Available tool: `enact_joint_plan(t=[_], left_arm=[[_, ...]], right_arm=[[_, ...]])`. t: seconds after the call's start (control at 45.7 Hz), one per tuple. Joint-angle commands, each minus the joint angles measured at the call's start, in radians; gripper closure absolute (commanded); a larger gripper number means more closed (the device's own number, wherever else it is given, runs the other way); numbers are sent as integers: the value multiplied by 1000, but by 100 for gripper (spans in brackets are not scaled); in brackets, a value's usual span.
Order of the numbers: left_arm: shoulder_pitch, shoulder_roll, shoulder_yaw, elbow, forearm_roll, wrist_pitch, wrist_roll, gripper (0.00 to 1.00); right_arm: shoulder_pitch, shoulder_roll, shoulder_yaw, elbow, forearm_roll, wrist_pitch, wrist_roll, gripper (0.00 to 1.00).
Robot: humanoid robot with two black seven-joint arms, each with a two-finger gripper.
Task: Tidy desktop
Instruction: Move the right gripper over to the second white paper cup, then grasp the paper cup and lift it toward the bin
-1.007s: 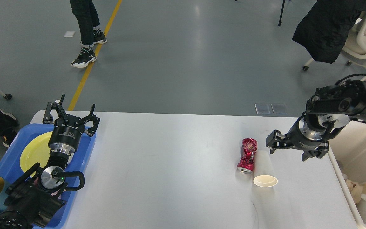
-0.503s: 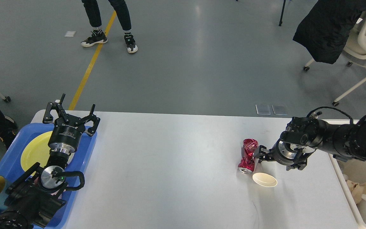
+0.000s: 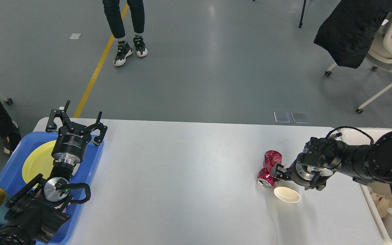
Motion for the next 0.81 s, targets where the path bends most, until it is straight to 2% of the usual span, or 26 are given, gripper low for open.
enact_joint_plan(t=[0.0,0.066,0.153,0.263,0.328,0.35,0.591,0.635,0.657,0.788], left_arm=[[0,0,0,0,0,0,0,4],[0,0,0,0,0,0,0,4],[0,0,0,0,0,1,0,4],[0,0,0,0,0,0,0,4],[0,0,0,0,0,0,0,4],[0,0,0,0,0,0,0,4],[0,0,0,0,0,0,0,4],[0,0,0,0,0,1,0,4],[0,0,0,0,0,0,0,4],[0,0,0,0,0,0,0,4]], right_arm=[[-20,-5,2,-1,3,-16,-1,3],[-30,-5,10,-1,3,-33,-2,7],[-36,-6,16,0,4,-47,-2,20],[-30,-11,20,6,23,-45,-2,57],[-30,-15,21,9,38,-39,-4,85],[-31,-18,21,9,38,-39,-4,90],[-25,-46,10,14,38,-30,-6,93],[-19,-57,5,20,38,-24,-7,96],[-14,-61,5,26,38,-15,-12,100],[46,-109,7,71,38,74,-24,100]])
